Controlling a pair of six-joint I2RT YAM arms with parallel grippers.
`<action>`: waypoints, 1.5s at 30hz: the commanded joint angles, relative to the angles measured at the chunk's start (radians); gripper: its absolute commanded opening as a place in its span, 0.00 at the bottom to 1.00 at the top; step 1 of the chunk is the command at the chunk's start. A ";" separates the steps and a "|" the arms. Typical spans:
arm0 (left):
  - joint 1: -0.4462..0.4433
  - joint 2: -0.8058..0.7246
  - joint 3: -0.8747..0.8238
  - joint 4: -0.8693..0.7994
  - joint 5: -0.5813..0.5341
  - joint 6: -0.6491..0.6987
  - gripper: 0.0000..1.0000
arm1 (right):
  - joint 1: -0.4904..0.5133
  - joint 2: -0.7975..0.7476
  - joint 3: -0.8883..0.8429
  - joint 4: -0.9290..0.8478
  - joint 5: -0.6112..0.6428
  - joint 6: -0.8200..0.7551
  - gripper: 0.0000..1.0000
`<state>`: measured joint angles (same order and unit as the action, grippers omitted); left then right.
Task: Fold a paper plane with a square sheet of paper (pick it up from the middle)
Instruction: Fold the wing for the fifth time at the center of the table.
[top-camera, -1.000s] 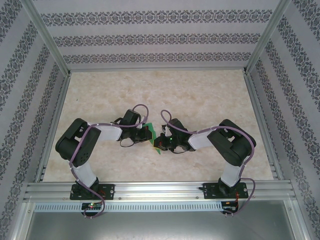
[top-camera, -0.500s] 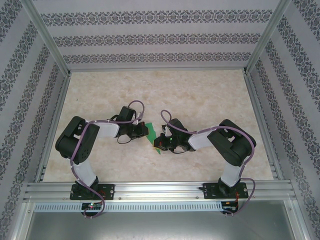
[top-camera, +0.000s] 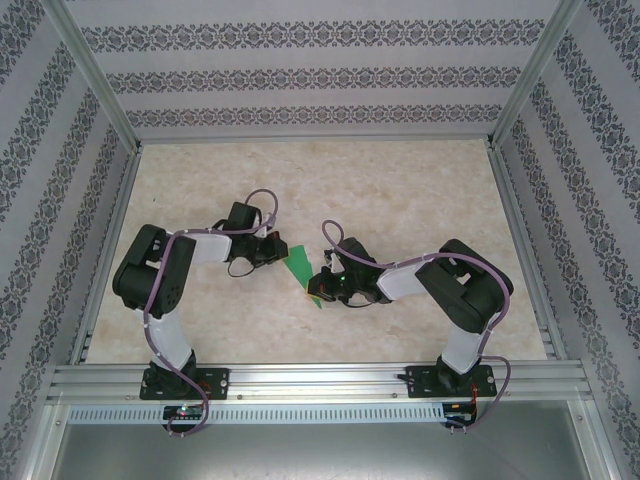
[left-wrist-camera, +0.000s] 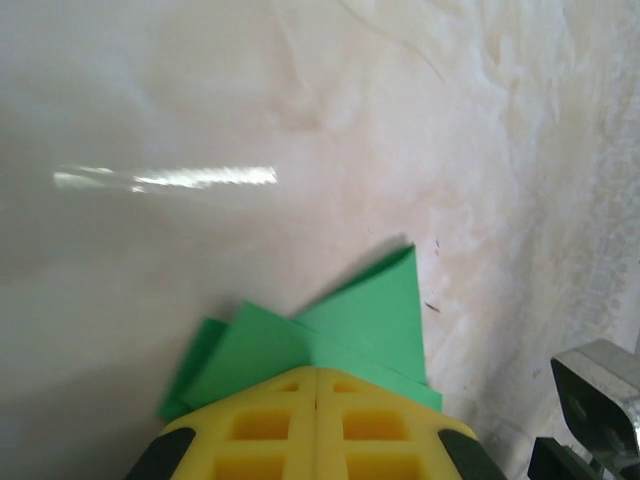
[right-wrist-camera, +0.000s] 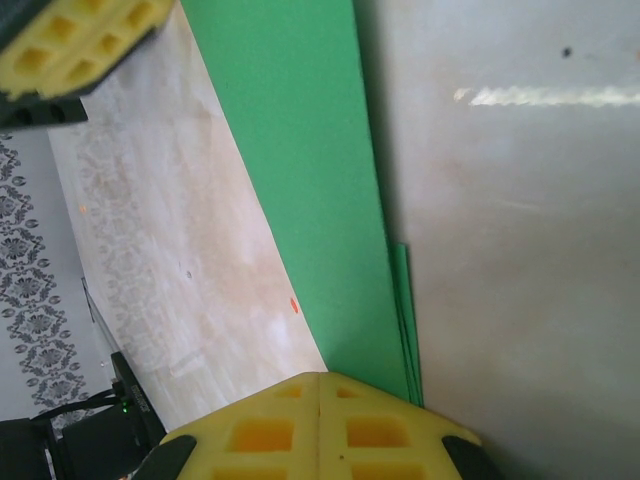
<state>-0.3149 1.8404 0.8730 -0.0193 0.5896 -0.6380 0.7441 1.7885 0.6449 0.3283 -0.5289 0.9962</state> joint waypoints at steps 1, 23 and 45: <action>0.070 0.030 0.025 0.000 -0.110 0.049 0.01 | 0.004 0.038 -0.068 -0.218 0.052 -0.021 0.00; -0.051 -0.209 0.007 -0.078 0.012 -0.022 0.07 | 0.004 0.063 -0.015 -0.193 0.043 -0.013 0.00; -0.183 0.010 -0.049 0.025 -0.048 -0.046 0.06 | 0.004 0.024 -0.018 -0.142 0.025 0.025 0.00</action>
<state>-0.4931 1.8000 0.8120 -0.0025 0.5915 -0.7113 0.7441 1.7851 0.6655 0.2859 -0.5365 1.0042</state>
